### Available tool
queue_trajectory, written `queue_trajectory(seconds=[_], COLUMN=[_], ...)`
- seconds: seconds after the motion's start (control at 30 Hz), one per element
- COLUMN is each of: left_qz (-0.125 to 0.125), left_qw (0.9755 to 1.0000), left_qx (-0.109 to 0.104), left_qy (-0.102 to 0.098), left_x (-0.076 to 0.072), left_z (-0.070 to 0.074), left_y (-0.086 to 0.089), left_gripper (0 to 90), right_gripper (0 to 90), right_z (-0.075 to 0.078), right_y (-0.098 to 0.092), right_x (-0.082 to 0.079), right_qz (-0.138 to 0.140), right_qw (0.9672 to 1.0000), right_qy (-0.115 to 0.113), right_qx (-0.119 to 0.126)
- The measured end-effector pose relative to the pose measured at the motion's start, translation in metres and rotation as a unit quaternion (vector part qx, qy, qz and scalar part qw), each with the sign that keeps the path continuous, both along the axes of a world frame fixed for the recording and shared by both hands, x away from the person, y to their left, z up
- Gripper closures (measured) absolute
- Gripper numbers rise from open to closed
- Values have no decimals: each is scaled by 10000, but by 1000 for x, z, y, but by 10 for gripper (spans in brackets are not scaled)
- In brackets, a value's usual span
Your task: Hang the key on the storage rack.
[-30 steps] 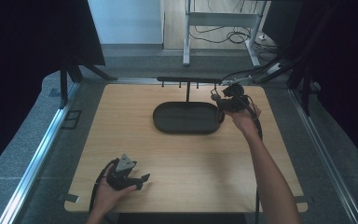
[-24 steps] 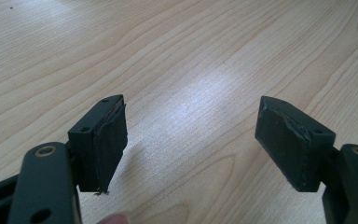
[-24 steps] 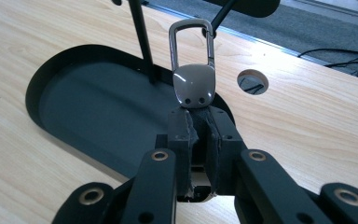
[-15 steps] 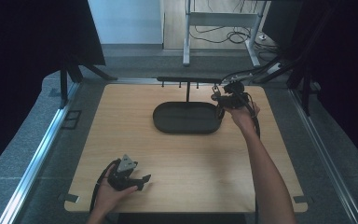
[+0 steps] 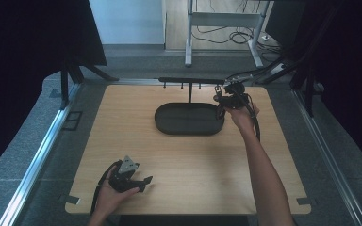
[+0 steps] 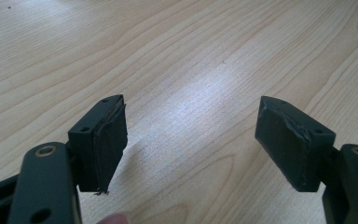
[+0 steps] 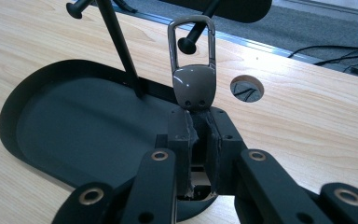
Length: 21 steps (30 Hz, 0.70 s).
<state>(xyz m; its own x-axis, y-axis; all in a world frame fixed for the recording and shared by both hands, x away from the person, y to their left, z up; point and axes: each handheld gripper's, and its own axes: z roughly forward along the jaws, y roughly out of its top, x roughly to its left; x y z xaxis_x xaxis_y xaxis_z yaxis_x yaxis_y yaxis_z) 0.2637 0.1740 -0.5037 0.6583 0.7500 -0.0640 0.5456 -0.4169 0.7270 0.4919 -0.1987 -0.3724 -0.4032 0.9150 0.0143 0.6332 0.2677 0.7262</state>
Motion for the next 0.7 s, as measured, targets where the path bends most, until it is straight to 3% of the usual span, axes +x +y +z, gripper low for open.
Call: queue_trajectory(seconds=[0.5, 0.7], left_qz=[10, 11], left_qw=[10000, 10000], left_qx=[31, 24], left_qy=[-23, -27], left_x=[0, 0], left_z=[1, 1], left_y=[0, 0], left_gripper=[255, 256], right_gripper=[789, 737], right_z=[-8, -7], right_y=[7, 7], right_x=[7, 5], right_qz=[30, 27], right_qw=[9996, 9998], right_qy=[75, 41], right_qx=[-275, -207])
